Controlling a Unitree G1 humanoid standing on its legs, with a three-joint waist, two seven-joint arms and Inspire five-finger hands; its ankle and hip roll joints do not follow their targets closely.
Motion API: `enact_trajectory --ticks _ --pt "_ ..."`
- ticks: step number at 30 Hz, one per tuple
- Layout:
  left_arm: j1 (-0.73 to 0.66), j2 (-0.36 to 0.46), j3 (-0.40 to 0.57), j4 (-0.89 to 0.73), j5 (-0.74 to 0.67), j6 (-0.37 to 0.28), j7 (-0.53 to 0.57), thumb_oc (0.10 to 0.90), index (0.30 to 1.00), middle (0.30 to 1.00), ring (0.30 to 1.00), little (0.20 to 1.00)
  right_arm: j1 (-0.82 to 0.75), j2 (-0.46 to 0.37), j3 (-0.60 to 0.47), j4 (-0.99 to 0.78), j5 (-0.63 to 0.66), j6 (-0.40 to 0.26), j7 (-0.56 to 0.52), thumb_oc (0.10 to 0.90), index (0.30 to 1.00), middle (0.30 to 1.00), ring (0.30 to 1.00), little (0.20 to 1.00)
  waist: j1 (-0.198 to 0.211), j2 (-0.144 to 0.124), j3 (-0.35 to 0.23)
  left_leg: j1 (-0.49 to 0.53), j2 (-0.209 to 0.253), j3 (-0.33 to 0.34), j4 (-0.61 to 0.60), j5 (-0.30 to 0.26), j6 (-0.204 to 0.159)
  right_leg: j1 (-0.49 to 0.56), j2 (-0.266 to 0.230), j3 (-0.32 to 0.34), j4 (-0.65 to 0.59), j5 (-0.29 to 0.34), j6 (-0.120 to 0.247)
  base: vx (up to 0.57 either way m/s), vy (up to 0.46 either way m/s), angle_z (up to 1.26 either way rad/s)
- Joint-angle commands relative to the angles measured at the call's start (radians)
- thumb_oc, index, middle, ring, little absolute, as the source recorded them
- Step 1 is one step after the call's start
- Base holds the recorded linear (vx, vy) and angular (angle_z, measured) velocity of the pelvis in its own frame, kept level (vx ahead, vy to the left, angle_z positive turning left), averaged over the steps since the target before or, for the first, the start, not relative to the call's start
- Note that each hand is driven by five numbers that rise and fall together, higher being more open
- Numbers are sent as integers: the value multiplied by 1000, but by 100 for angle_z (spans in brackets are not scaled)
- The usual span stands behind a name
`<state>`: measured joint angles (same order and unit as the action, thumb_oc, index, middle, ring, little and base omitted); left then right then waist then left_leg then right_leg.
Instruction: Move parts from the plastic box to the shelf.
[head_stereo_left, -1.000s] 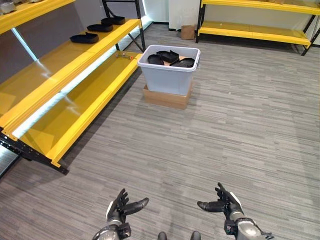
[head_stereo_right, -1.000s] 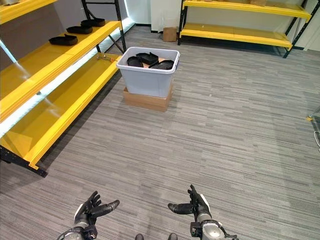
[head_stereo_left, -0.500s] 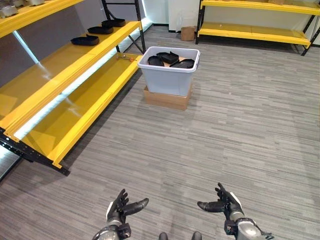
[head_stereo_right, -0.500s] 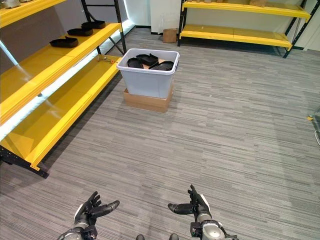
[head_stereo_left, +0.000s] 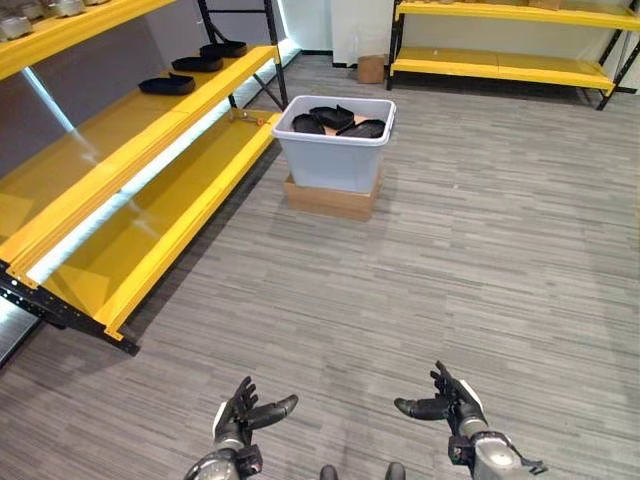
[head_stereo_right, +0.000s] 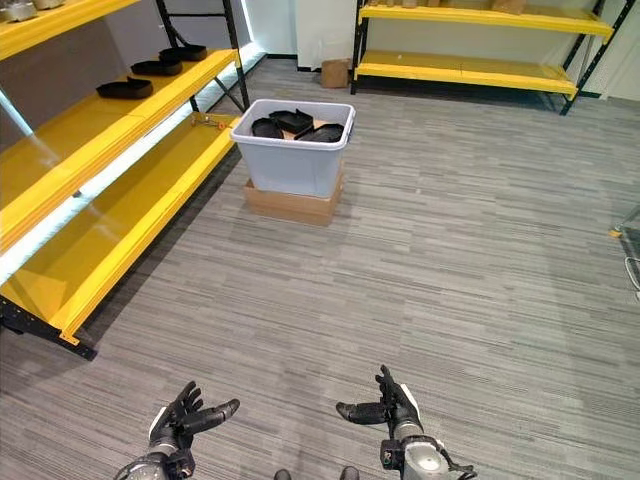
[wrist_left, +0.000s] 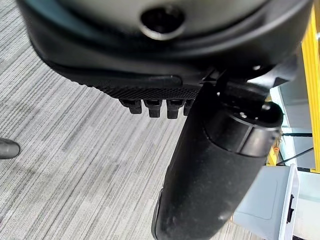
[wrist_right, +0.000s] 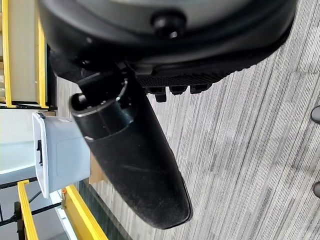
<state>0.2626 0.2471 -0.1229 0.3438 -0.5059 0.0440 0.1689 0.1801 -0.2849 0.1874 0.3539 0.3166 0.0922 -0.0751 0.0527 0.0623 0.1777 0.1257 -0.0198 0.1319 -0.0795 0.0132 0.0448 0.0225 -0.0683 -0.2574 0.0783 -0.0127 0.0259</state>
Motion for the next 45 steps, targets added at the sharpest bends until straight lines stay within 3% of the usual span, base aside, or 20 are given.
enact_trajectory --ticks 1,3,7,9,10,12,15,21,25,26,27,28,29,32,34,36,37,38,40,45 --pt "-40 38 38 -89 1 -78 -3 900 1000 1000 1000 1000 -33 18 -11 -84 -11 -72 12 900 1000 1000 1000 1000 3 -30 6 17 -24 -85 -8 -48 15 -61 -187 70 244 59 131 -70 251 18" --pt "-40 41 39 -91 6 -75 -13 900 1000 1000 1000 1000 -20 27 -17 -83 -9 -77 17 900 1000 1000 1000 1000 -4 -27 22 34 -35 -97 -8 -59 28 -144 -165 108 366 86 120 -13 199 19" --pt "-49 36 47 -88 -10 -74 -25 900 1000 1000 1000 1000 -20 25 -28 -85 11 -79 17 900 1000 1000 1000 1000 -14 -32 31 53 -46 -104 -8 -76 26 -199 -83 81 219 69 110 94 17 -5" --pt "-48 37 48 -88 -9 -73 -27 900 1000 1000 1000 1000 -21 23 -31 -85 15 -80 16 900 1000 1000 1000 1000 -16 -36 35 63 -48 -104 -8 -88 25 -193 -84 45 135 95 114 133 -30 5" --pt "-59 38 50 -86 -12 -70 -26 900 1000 1000 1000 1000 -34 16 -30 -72 11 -82 11 900 1000 1000 1000 1000 -27 -44 37 75 -53 -115 -8 -100 16 -220 -64 57 15 151 130 175 -32 11" --pt "-64 39 50 -82 -8 -72 -30 900 1000 1000 1000 1000 -40 12 -27 -77 9 -83 14 900 1000 1000 1000 1000 -36 -51 41 87 -51 -132 -8 -110 11 -236 -46 87 -18 169 139 255 -45 18" --pt "-62 27 44 -76 7 -71 -40 900 1000 1000 1000 1000 -22 16 -30 -89 15 -84 22 900 1000 1000 1000 1000 -44 -62 23 119 -41 -157 -8 -140 3 -195 -32 79 -47 157 124 329 -92 60" --pt "-84 38 38 -81 -1 -68 -21 900 1000 1000 1000 1000 -38 5 -40 -98 53 -103 4 900 1000 1000 1000 1000 -65 -55 -14 130 52 -173 72 -178 -38 -168 -1 10 24 64 74 286 -119 57" --pt "-79 42 48 -90 -7 -70 -14 900 1000 1000 1000 1000 -34 -6 -40 -99 51 -109 -1 900 1000 1000 1000 1000 -61 -63 -10 63 83 -155 271 -141 -71 -114 28 -5 11 26 42 221 -142 5" --pt "-71 40 50 -102 -13 -72 -12 900 1000 1000 1000 1000 -28 -11 -41 -97 63 -112 -3 900 1000 1000 1000 1000 -41 -72 16 -58 87 -147 527 -57 -89 -68 43 -4 -8 6 13 64 -95 -1" --pt "-72 41 50 -102 -13 -72 -12 900 1000 1000 1000 1000 -29 -10 -41 -97 63 -112 -3 900 1000 1000 1000 1000 -45 -75 12 -66 84 -150 527 -53 -88 -72 39 -6 -9 8 13 110 -192 -8" --pt "-62 37 53 -104 -22 -73 -17 900 1000 1000 1000 1000 -19 -22 -45 -102 73 -114 1 900 1000 1000 1000 1000 -12 -89 53 -174 62 -173 733 37 -90 -33 48 -4 -31 -9 -17 91 -135 -12" --pt "-61 36 51 -104 -25 -74 -14 900 1000 1000 1000 1000 -17 -27 -46 -102 72 -111 1 900 1000 1000 1000 1000 2 -91 69 -209 62 -184 811 51 -86 -11 54 -3 -39 -19 -26 125 -147 -13" --pt "-62 36 47 -99 -28 -64 -15 900 1000 1000 1000 1000 -12 -27 -60 -101 76 -107 -14 900 1000 1000 1000 1000 18 -109 85 -327 104 -126 723 10 -60 35 34 -13 -74 -28 -17 134 -25 -12" --pt "-57 44 41 -99 -24 -66 -20 900 1000 1000 1000 1000 -11 -25 -68 -104 79 -110 -22 900 1000 1000 1000 1000 29 -119 82 -337 119 -103 496 -16 -62 65 22 -13 -101 -31 0 232 98 15" --pt "-50 48 37 -99 -13 -67 -21 900 1000 1000 1000 1000 -9 -24 -67 -108 63 -113 -25 900 1000 1000 1000 1000 36 -113 74 -326 131 -107 260 62 -91 91 30 -4 -123 -40 9 212 125 8" --pt "-49 48 37 -99 -13 -67 -21 900 1000 1000 1000 1000 -8 -24 -67 -108 63 -113 -25 900 1000 1000 1000 1000 37 -114 75 -320 130 -105 251 67 -91 93 28 -3 -124 -40 9 352 242 -14" --pt "-53 49 39 -94 6 -67 -27 900 1000 1000 1000 1000 -12 -25 -68 -97 43 -115 -30 900 1000 1000 1000 1000 50 -99 62 -340 137 -151 88 156 -127 144 40 21 -150 -56 20 334 249 -15" --pt "-54 50 40 -89 11 -68 -26 900 1000 1000 1000 1000 -14 -27 -65 -94 33 -114 -28 900 1000 1000 1000 1000 51 -92 57 -331 137 -160 61 176 -139 149 43 25 -147 -65 21 291 237 -22" --pt "-58 60 42 -92 17 -78 -25 900 1000 1000 1000 1000 -6 4 -62 -92 31 -109 -8 900 1000 1000 1000 1000 47 -98 12 -272 115 -159 80 132 -113 176 3 43 -118 -88 49 212 203 -52"
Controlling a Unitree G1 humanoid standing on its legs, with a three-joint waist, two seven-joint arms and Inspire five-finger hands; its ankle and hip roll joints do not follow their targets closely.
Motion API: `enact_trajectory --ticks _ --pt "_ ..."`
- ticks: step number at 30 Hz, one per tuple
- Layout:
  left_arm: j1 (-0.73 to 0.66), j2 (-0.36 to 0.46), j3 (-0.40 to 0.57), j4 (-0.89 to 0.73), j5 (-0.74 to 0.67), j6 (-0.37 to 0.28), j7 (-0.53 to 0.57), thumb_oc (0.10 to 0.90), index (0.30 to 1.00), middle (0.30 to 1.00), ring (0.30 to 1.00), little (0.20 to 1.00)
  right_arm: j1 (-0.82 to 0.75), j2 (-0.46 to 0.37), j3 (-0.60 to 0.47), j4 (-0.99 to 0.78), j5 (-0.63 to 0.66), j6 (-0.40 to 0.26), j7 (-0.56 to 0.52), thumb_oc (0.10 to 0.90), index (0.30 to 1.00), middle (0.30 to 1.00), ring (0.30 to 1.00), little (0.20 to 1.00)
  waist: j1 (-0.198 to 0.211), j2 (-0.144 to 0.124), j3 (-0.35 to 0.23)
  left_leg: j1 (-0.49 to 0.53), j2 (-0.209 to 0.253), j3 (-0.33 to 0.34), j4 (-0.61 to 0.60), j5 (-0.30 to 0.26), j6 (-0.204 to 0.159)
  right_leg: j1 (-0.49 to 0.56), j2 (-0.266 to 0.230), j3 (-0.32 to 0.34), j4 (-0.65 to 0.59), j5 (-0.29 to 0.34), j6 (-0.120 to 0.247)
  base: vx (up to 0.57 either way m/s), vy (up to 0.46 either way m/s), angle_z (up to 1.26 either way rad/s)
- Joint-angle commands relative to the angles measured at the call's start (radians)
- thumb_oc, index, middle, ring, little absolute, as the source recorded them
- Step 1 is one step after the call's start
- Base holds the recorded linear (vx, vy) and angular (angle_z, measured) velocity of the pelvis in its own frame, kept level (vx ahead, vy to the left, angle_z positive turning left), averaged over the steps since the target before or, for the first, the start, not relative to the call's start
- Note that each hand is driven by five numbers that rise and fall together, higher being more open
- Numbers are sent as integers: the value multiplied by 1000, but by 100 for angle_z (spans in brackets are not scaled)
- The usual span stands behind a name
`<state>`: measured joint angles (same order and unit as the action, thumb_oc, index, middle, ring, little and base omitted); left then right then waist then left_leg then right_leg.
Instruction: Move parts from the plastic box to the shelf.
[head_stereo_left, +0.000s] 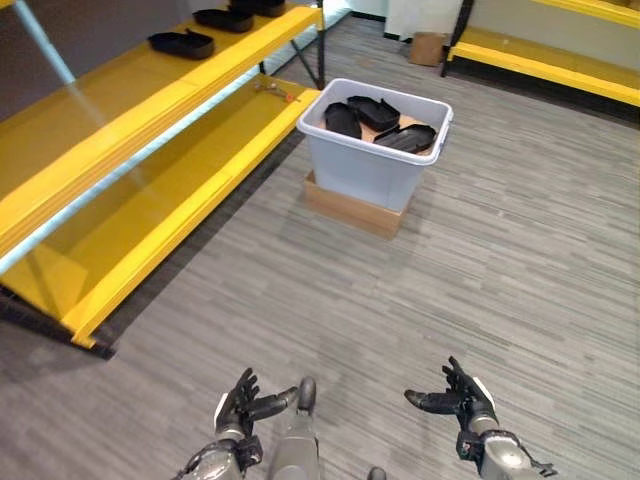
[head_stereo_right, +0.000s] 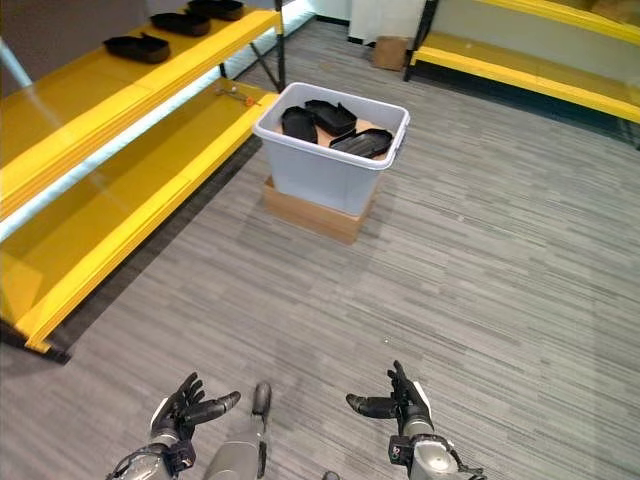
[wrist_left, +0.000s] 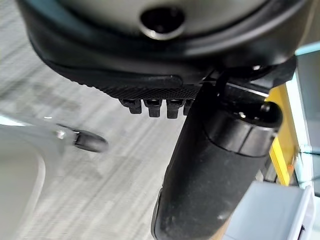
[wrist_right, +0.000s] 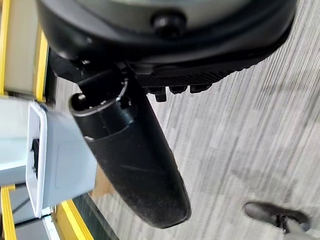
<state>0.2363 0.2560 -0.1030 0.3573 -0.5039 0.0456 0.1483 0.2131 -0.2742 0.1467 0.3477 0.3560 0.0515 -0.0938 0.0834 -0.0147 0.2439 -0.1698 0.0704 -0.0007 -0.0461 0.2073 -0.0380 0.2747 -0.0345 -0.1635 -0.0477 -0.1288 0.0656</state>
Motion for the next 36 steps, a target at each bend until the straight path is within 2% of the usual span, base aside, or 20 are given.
enact_trajectory --ticks 1,5,7,8,9,12,14,15,16,17,18,21,25,28,29,31,33,34,35,36 --pt "-38 57 23 -109 14 -80 -3 900 1000 1000 1000 1000 -44 -1 -17 -86 -13 -66 14 900 1000 1000 1000 1000 19 -26 -58 20 12 -21 72 -86 -18 -75 -49 -42 31 22 18 286 322 -23" --pt "-47 84 27 -117 11 -79 6 900 1000 1000 1000 1000 -67 19 2 -85 -20 -57 25 900 1000 1000 1000 1000 31 -31 -76 32 -36 4 131 -173 38 -110 -113 -32 166 22 55 219 297 -11" --pt "-52 93 29 -120 13 -79 9 900 1000 1000 1000 1000 -73 26 5 -82 -20 -56 27 900 1000 1000 1000 1000 27 -27 -73 52 -58 4 137 -194 65 -159 -131 -16 286 60 65 159 295 -5" --pt "-57 101 26 -124 21 -77 9 900 1000 1000 1000 1000 -70 33 7 -82 -20 -56 30 900 1000 1000 1000 1000 11 -22 -61 82 -83 -1 139 -212 91 -220 -152 1 428 154 73 119 321 -7" --pt "-61 108 22 -126 26 -75 8 900 1000 1000 1000 1000 -66 34 6 -85 -25 -54 32 900 1000 1000 1000 1000 0 -15 -52 95 -90 -6 136 -217 101 -249 -154 9 503 192 73 129 341 3" --pt "-59 115 19 -137 49 -68 2 900 1000 1000 1000 1000 -55 42 9 -87 -37 -55 38 900 1000 1000 1000 1000 -22 17 -40 154 -85 -6 104 -229 124 -343 -157 -24 666 205 64 150 233 41" --pt "-54 113 22 -140 52 -67 -12 900 1000 1000 1000 1000 -47 44 10 -85 -30 -47 45 900 1000 1000 1000 1000 -41 27 -30 212 -84 -7 59 -230 121 -406 -129 -39 622 165 54 245 112 -11" --pt "-53 111 28 -137 48 -71 -15 900 1000 1000 1000 1000 -38 40 4 -87 -26 -45 46 900 1000 1000 1000 1000 -50 24 -19 250 -92 -6 42 -242 114 -428 -124 -74 478 154 52 273 20 -17" --pt "-47 108 33 -136 45 -72 -17 900 1000 1000 1000 1000 -33 37 1 -87 -24 -44 45 900 1000 1000 1000 1000 -53 24 -14 267 -91 -4 30 -248 106 -419 -130 -98 380 163 55 356 -50 -10" --pt "-37 103 41 -131 41 -73 -20 900 1000 1000 1000 1000 -37 30 -1 -81 -29 -41 43 900 1000 1000 1000 1000 -51 21 -13 298 -89 4 -1 -254 92 -418 -129 -120 193 209 75 289 -90 -3" --pt "-36 96 46 -126 39 -74 -19 900 1000 1000 1000 1000 -45 31 -3 -75 -33 -40 43 900 1000 1000 1000 1000 -53 12 -14 309 -94 11 -17 -255 85 -445 -134 -131 109 250 93 235 -76 30" --pt "-23 92 61 -125 45 -74 -25 900 1000 1000 1000 1000 -45 28 -6 -85 -47 -37 43 900 1000 1000 1000 1000 -51 13 -11 343 -83 24 -40 -265 72 -448 -129 -162 45 293 115 193 -57 12" --pt "-28 70 42 -110 53 -67 -42 900 1000 1000 1000 1000 -35 27 -7 -71 -29 -42 43 900 1000 1000 1000 1000 -60 -9 -54 364 -70 19 -14 -323 50 -376 -99 -163 -2 285 86 325 -121 -9" --pt "-36 68 34 -121 65 -62 -45 900 1000 1000 1000 1000 -37 13 -22 -78 -7 -50 38 900 1000 1000 1000 1000 -73 3 -74 359 -21 23 81 -362 28 -352 -72 -171 19 254 62 346 -178 38" --pt "-49 71 27 -121 73 -60 -41 900 1000 1000 1000 1000 -34 5 -33 -80 18 -60 25 900 1000 1000 1000 1000 -87 16 -85 341 19 36 176 -350 3 -326 -29 -163 18 208 31 325 -203 21" --pt "-49 68 26 -122 70 -61 -38 900 1000 1000 1000 1000 -38 2 -33 -79 25 -62 21 900 1000 1000 1000 1000 -88 20 -85 323 28 42 234 -342 -5 -317 -18 -162 21 191 20 201 -137 -11" --pt "-49 60 22 -125 59 -61 -33 900 1000 1000 1000 1000 -42 -4 -31 -80 37 -66 17 900 1000 1000 1000 1000 -86 20 -72 249 38 39 422 -294 -16 -289 0 -149 15 169 -9 145 -147 -25" --pt "-39 57 22 -132 48 -62 -34 900 1000 1000 1000 1000 -44 -15 -33 -88 42 -68 19 900 1000 1000 1000 1000 -72 14 -43 166 27 21 601 -241 -21 -262 7 -144 10 149 -34 86 -120 -25" --pt "-39 57 22 -132 48 -62 -34 900 1000 1000 1000 1000 -44 -15 -33 -88 42 -67 19 900 1000 1000 1000 1000 -73 15 -44 163 28 20 605 -243 -21 -264 8 -145 10 149 -34 109 -119 -49" --pt "-35 57 18 -135 44 -61 -33 900 1000 1000 1000 1000 -38 -22 -37 -94 40 -64 18 900 1000 1000 1000 1000 -63 12 -25 116 31 16 690 -198 -23 -239 13 -146 7 128 -51 62 -46 -63"
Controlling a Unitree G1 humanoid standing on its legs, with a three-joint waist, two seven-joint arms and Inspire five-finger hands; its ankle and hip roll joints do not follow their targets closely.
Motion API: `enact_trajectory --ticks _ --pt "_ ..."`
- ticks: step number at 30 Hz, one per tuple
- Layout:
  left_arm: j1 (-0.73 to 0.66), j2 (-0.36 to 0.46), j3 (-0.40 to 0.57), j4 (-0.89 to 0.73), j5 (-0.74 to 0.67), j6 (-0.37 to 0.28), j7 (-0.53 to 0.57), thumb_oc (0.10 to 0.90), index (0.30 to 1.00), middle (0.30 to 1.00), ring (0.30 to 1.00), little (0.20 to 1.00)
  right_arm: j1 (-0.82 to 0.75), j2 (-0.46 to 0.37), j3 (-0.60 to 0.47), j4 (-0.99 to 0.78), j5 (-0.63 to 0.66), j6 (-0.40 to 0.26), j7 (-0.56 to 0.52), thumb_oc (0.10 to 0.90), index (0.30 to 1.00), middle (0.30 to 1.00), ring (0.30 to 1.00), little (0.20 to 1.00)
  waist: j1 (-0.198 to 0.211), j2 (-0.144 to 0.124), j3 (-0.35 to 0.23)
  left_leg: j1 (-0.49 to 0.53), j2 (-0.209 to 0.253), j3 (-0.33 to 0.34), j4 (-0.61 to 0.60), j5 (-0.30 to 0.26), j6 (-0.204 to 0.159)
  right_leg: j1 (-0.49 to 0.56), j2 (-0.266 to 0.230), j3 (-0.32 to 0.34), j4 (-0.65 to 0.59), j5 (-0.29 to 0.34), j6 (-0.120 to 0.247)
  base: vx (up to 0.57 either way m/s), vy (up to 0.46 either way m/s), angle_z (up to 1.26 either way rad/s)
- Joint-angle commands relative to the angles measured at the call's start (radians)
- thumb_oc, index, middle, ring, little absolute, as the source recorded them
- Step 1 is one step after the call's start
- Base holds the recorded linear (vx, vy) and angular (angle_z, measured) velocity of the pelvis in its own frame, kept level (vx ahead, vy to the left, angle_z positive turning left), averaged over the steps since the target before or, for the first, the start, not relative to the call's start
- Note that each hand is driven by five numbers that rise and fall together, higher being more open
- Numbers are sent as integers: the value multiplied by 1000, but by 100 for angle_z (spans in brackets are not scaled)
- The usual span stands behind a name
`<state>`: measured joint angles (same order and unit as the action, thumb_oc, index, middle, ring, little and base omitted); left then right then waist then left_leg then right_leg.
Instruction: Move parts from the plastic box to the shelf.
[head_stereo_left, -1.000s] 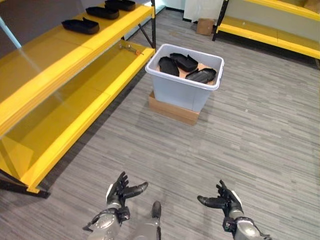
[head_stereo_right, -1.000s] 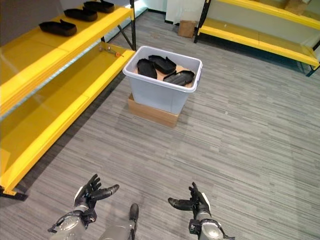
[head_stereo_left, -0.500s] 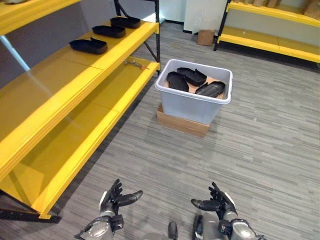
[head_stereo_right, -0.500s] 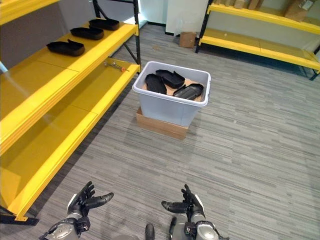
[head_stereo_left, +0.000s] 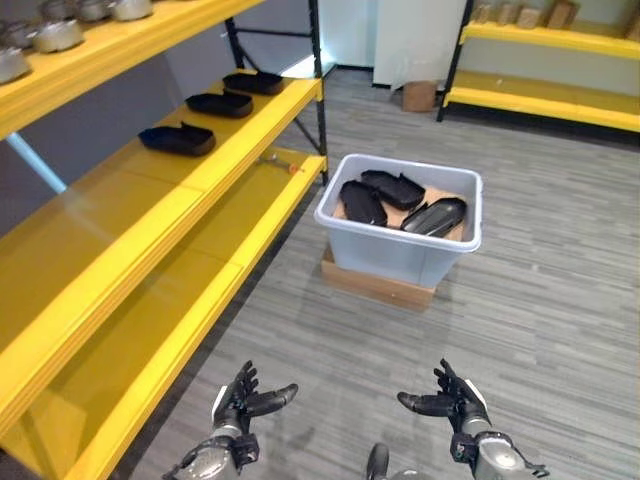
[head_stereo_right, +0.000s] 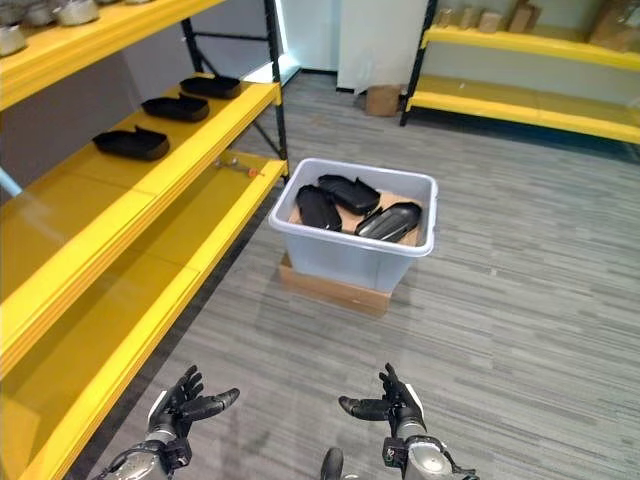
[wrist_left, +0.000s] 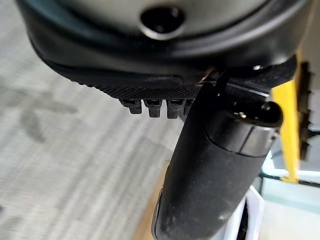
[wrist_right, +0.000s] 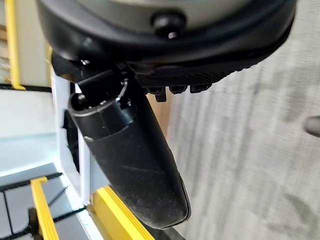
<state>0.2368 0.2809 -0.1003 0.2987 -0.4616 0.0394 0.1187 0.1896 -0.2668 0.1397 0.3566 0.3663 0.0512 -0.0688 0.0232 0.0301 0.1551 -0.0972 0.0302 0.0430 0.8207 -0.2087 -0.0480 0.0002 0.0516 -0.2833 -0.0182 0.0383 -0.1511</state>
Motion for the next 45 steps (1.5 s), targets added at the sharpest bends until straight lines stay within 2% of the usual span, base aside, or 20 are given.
enact_trajectory --ticks 1,2,4,6,7,8,10,12,13,14,15,17,18,21,23,25,35,44,45 --pt "-35 32 15 -77 2 -55 -4 900 1000 1000 1000 1000 -14 -29 -30 -103 30 -64 -7 900 1000 1000 1000 1000 -3 -33 64 43 72 -28 -176 217 -13 35 -73 -26 -22 -39 166 79 -56 -70" --pt "-36 32 13 -76 -1 -53 -6 900 1000 1000 1000 1000 -11 -27 -35 -104 30 -62 -11 900 1000 1000 1000 1000 -2 -35 71 16 83 -18 -179 225 -8 45 -75 -27 -26 -48 163 45 -8 -41" --pt "-43 33 7 -73 -3 -52 -7 900 1000 1000 1000 1000 -7 -25 -43 -103 34 -62 -19 900 1000 1000 1000 1000 3 -46 81 -43 82 -7 -241 194 8 67 -89 -24 -33 -61 167 94 26 -9" --pt "-50 42 1 -67 3 -50 -4 900 1000 1000 1000 1000 -8 -21 -46 -102 35 -65 -28 900 1000 1000 1000 1000 6 -60 81 -54 78 -17 -412 152 19 79 -104 -13 -41 -63 184 159 96 23" --pt "-51 47 -2 -66 7 -51 -2 900 1000 1000 1000 1000 -4 -20 -46 -102 34 -67 -28 900 1000 1000 1000 1000 6 -63 80 -44 85 -24 -523 169 12 85 -110 -6 -43 -68 190 194 144 11" --pt "-54 48 -6 -63 13 -53 0 900 1000 1000 1000 1000 -1 -21 -44 -100 30 -71 -31 900 1000 1000 1000 1000 7 -53 76 -52 104 -45 -659 252 -10 97 -105 -1 -51 -74 193 186 146 -2" --pt "-54 51 -13 -59 26 -53 0 900 1000 1000 1000 1000 0 -25 -41 -96 21 -72 -30 900 1000 1000 1000 1000 12 -39 68 -67 112 -80 -802 335 -31 118 -97 10 -58 -88 195 189 150 -11" --pt "-51 53 -13 -53 36 -55 -5 900 1000 1000 1000 1000 2 -29 -40 -98 9 -73 -24 900 1000 1000 1000 1000 17 -25 63 -69 94 -114 -871 367 -43 140 -87 30 -58 -105 195 195 157 -25" --pt "-51 53 -11 -53 39 -57 -5 900 1000 1000 1000 1000 1 -33 -37 -99 1 -72 -22 900 1000 1000 1000 1000 22 -19 64 -62 81 -129 -871 374 -44 147 -86 44 -48 -112 194 176 183 -49" --pt "-43 50 -7 -52 34 -58 -6 900 1000 1000 1000 1000 3 -29 -28 -107 -6 -67 -13 900 1000 1000 1000 1000 27 -13 59 -36 73 -151 -879 358 -31 150 -82 74 -30 -125 196 163 186 -57" --pt "-41 46 -7 -50 37 -63 -6 900 1000 1000 1000 1000 0 -25 -16 -106 -14 -69 -6 900 1000 1000 1000 1000 35 -10 53 -20 64 -194 -880 365 -30 154 -76 98 -27 -127 194 105 130 -75" --pt "-47 49 -15 -54 35 -65 -10 900 1000 1000 1000 1000 0 -21 -13 -110 -7 -66 4 900 1000 1000 1000 1000 25 -11 38 -6 46 -209 -869 352 -26 159 -89 114 -24 -125 199 162 219 -71" --pt "-56 62 -23 -58 38 -67 -10 900 1000 1000 1000 1000 -4 -14 -10 -115 -2 -63 5 900 1000 1000 1000 1000 20 -15 30 7 28 -200 -856 331 -10 160 -107 124 -15 -125 210 227 314 -17" --pt "-61 74 -27 -58 40 -64 -9 900 1000 1000 1000 1000 -11 -1 2 -118 5 -59 9 900 1000 1000 1000 1000 17 -19 22 15 17 -179 -845 312 6 157 -125 140 1 -127 220 90 146 -11" --pt "-67 93 -30 -69 41 -62 -5 900 1000 1000 1000 1000 -25 11 26 -119 8 -53 18 900 1000 1000 1000 1000 14 -19 16 28 -6 -153 -819 270 35 135 -150 186 45 -132 243 127 242 -34" --pt "-67 101 -30 -73 42 -63 -2 900 1000 1000 1000 1000 -34 13 37 -117 12 -50 22 900 1000 1000 1000 1000 13 -17 14 33 -11 -136 -809 256 46 123 -155 205 58 -131 251 101 168 -67" --pt "-62 116 -18 -73 22 -62 9 900 1000 1000 1000 1000 -45 22 47 -126 38 -46 28 900 1000 1000 1000 1000 0 -19 6 52 -16 -77 -787 208 71 113 -179 229 51 -119 278 69 74 -30" --pt "-30 119 14 -82 10 -71 10 900 1000 1000 1000 1000 -90 13 57 -116 15 -48 31 900 1000 1000 1000 1000 33 -27 14 48 -34 -44 -751 159 98 92 -218 236 54 -93 315 49 81 -12" --pt "-31 120 19 -81 10 -73 13 900 1000 1000 1000 1000 -90 16 53 -109 10 -49 32 900 1000 1000 1000 1000 42 -25 21 41 -44 -48 -739 149 111 69 -229 230 104 -94 326 30 156 -15"
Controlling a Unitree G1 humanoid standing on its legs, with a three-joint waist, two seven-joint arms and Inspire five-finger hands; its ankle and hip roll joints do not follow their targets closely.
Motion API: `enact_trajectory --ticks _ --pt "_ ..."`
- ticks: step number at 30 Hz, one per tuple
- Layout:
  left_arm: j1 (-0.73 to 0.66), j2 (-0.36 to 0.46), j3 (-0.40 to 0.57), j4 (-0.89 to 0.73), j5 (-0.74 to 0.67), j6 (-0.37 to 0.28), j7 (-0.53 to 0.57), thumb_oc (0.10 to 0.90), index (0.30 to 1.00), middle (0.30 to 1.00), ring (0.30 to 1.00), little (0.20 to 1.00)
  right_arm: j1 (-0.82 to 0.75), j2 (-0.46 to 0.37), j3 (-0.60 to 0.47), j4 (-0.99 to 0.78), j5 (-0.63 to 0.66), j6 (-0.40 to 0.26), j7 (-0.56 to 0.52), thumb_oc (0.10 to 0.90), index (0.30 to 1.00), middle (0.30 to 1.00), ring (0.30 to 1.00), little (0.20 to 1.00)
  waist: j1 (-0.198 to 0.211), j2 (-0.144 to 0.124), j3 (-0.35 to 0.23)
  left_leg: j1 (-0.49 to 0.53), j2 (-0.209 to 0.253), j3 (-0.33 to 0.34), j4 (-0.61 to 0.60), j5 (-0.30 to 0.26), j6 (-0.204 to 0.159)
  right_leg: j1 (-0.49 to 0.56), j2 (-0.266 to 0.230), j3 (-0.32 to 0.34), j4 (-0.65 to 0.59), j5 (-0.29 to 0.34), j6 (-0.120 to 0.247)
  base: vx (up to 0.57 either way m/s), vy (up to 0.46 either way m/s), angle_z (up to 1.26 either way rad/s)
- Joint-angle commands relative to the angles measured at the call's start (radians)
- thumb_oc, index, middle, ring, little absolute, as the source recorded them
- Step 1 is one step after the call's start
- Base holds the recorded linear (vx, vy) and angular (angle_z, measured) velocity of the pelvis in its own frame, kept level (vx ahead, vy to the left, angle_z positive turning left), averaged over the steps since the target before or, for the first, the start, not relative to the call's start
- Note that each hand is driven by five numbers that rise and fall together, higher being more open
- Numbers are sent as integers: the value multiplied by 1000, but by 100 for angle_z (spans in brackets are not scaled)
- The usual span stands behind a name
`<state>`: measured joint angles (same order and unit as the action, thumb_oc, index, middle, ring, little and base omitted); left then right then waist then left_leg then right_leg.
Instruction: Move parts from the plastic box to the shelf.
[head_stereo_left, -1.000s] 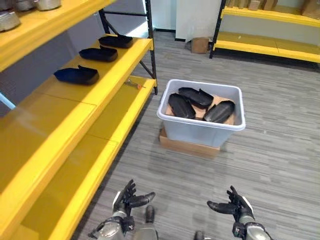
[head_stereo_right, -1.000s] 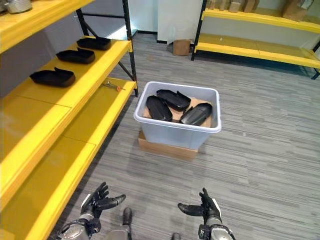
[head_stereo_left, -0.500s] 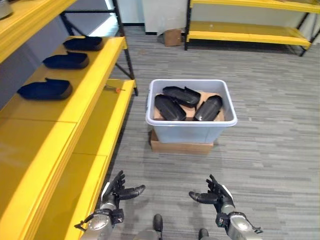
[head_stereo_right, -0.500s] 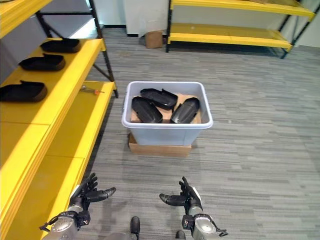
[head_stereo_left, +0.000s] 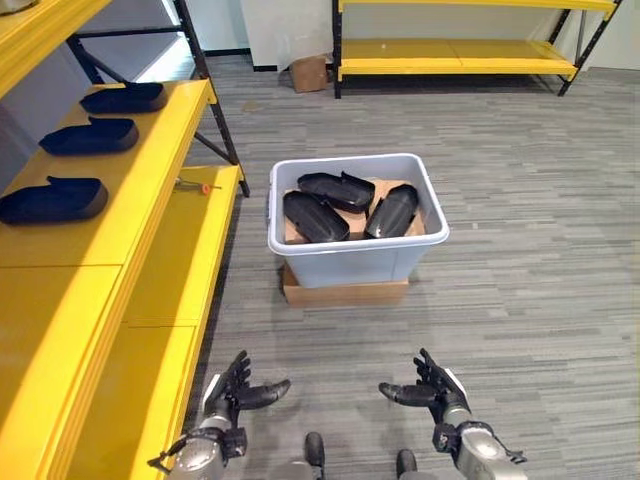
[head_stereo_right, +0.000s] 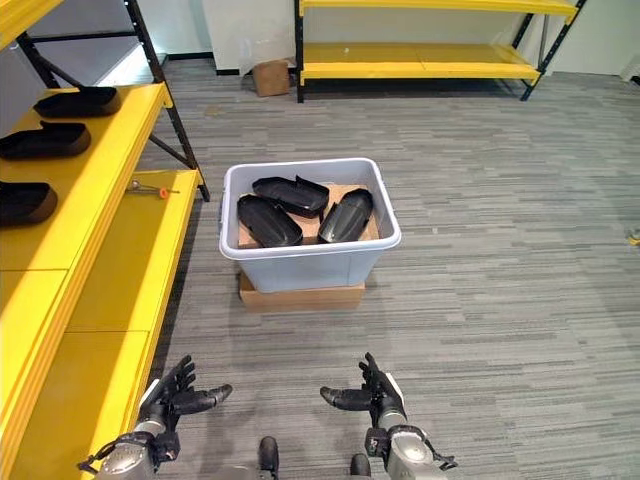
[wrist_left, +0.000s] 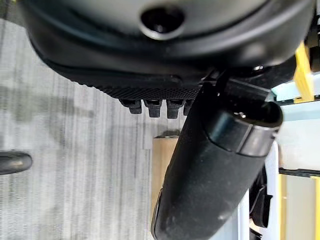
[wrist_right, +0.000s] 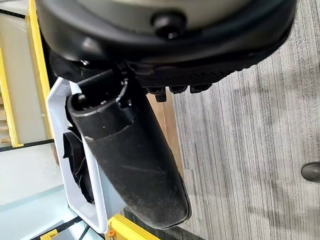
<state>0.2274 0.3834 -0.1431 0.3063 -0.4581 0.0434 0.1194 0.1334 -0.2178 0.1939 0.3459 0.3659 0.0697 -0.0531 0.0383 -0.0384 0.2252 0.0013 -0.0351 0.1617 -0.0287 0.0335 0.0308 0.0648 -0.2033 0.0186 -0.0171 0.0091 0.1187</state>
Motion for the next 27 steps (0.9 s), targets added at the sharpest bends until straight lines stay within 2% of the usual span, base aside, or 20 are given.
enact_trajectory --ticks 1,2,3,4,5,6,7,8,9,10,11,13,15,17,18,19,21,22,25,27 --pt "-22 19 64 -91 8 -78 12 900 1000 1000 1000 1000 -34 -33 -5 -96 7 -67 15 900 1000 1000 1000 1000 28 47 -44 -58 15 -170 110 -95 40 -19 21 -74 153 -55 61 22 127 -24" --pt "-22 19 64 -91 8 -78 12 900 1000 1000 1000 1000 -34 -33 -5 -95 7 -67 15 900 1000 1000 1000 1000 29 46 -45 -59 14 -169 110 -95 40 -22 20 -73 157 -56 61 44 151 -31" --pt "-28 19 63 -88 10 -76 12 900 1000 1000 1000 1000 -24 -28 -17 -90 1 -68 14 900 1000 1000 1000 1000 21 51 -31 -46 -2 -185 106 -95 54 -66 7 -76 294 -9 58 53 147 -28" --pt "-33 20 63 -86 15 -75 11 900 1000 1000 1000 1000 -14 -28 -23 -94 -2 -69 14 900 1000 1000 1000 1000 12 55 -21 -41 -9 -200 106 -93 59 -93 10 -70 378 23 43 69 181 -12" --pt "-40 22 57 -82 24 -73 7 900 1000 1000 1000 1000 0 -26 -30 -99 -3 -70 16 900 1000 1000 1000 1000 1 59 -9 -32 -13 -224 107 -93 63 -130 18 -63 461 46 27 60 113 32" --pt "-48 22 47 -79 34 -68 4 900 1000 1000 1000 1000 11 -25 -37 -102 -2 -73 13 900 1000 1000 1000 1000 -13 66 2 -20 -14 -245 109 -95 65 -170 49 -46 539 49 16 65 104 63" --pt "-51 17 45 -77 39 -69 1 900 1000 1000 1000 1000 21 -23 -41 -106 -3 -72 14 900 1000 1000 1000 1000 -19 74 10 -7 -8 -255 101 -95 64 -219 63 -55 548 41 6 52 65 75" --pt "-51 16 45 -76 39 -69 1 900 1000 1000 1000 1000 21 -24 -41 -107 -3 -72 14 900 1000 1000 1000 1000 -20 74 10 -5 -9 -256 100 -96 63 -220 61 -55 553 37 6 99 36 54" --pt "-55 14 44 -76 42 -70 0 900 1000 1000 1000 1000 26 -25 -46 -109 -2 -73 11 900 1000 1000 1000 1000 -26 76 15 24 -3 -257 82 -102 58 -251 60 -86 494 11 -6 224 -54 45" --pt "-49 12 49 -76 36 -69 -5 900 1000 1000 1000 1000 28 -28 -55 -106 5 -70 8 900 1000 1000 1000 1000 -30 68 20 62 2 -256 68 -120 49 -269 26 -133 355 27 0 229 -50 33" --pt "-49 12 49 -76 36 -69 -5 900 1000 1000 1000 1000 28 -28 -55 -106 5 -70 8 900 1000 1000 1000 1000 -31 71 24 67 5 -258 66 -121 48 -259 30 -137 346 29 0 238 -104 14" --pt "-35 15 61 -76 35 -69 -12 900 1000 1000 1000 1000 33 -33 -69 -102 2 -65 9 900 1000 1000 1000 1000 -34 62 32 116 26 -249 40 -144 28 -281 -8 -190 132 100 38 237 -142 -12" --pt "-13 16 70 -73 42 -71 -21 900 1000 1000 1000 1000 41 -39 -73 -110 -12 -61 13 900 1000 1000 1000 1000 -35 56 39 161 43 -240 16 -157 11 -290 -13 -211 41 158 73 267 -162 -17" --pt "-13 12 70 -65 48 -73 -24 900 1000 1000 1000 1000 46 -37 -72 -108 -15 -63 13 900 1000 1000 1000 1000 -33 43 31 178 51 -245 3 -161 -4 -258 1 -226 44 144 73 323 -230 -16" --pt "-18 0 67 -64 56 -74 -23 900 1000 1000 1000 1000 39 -36 -71 -91 -7 -67 7 900 1000 1000 1000 1000 -34 30 4 194 76 -257 -1 -166 -16 -237 28 -226 42 137 54 312 -233 12" --pt "-18 0 67 -65 56 -73 -23 900 1000 1000 1000 1000 39 -36 -71 -91 -7 -67 7 900 1000 1000 1000 1000 -35 31 3 195 78 -258 -2 -166 -17 -236 30 -227 42 136 53 338 -250 27" --pt "-19 -11 73 -70 48 -72 -16 900 1000 1000 1000 1000 34 -41 -72 -92 10 -69 5 900 1000 1000 1000 1000 -37 30 -23 202 117 -266 17 -173 -35 -220 55 -258 57 114 34 360 -298 37" --pt "-30 -14 70 -70 43 -66 -9 900 1000 1000 1000 1000 30 -47 -72 -82 30 -78 -8 900 1000 1000 1000 1000 -45 33 -41 182 165 -276 69 -163 -54 -201 99 -262 66 66 6 369 -333 30" --pt "-34 -18 71 -70 39 -64 -6 900 1000 1000 1000 1000 28 -54 -73 -84 38 -80 -15 900 1000 1000 1000 1000 -46 37 -47 169 187 -270 121 -145 -65 -192 121 -274 72 39 -11 240 -203 20" --pt "-30 -19 74 -70 35 -63 -5 900 1000 1000 1000 1000 28 -59 -72 -87 44 -81 -12 900 1000 1000 1000 1000 -41 37 -44 142 194 -264 206 -105 -73 -165 142 -274 68 18 -33 195 -152 -5"
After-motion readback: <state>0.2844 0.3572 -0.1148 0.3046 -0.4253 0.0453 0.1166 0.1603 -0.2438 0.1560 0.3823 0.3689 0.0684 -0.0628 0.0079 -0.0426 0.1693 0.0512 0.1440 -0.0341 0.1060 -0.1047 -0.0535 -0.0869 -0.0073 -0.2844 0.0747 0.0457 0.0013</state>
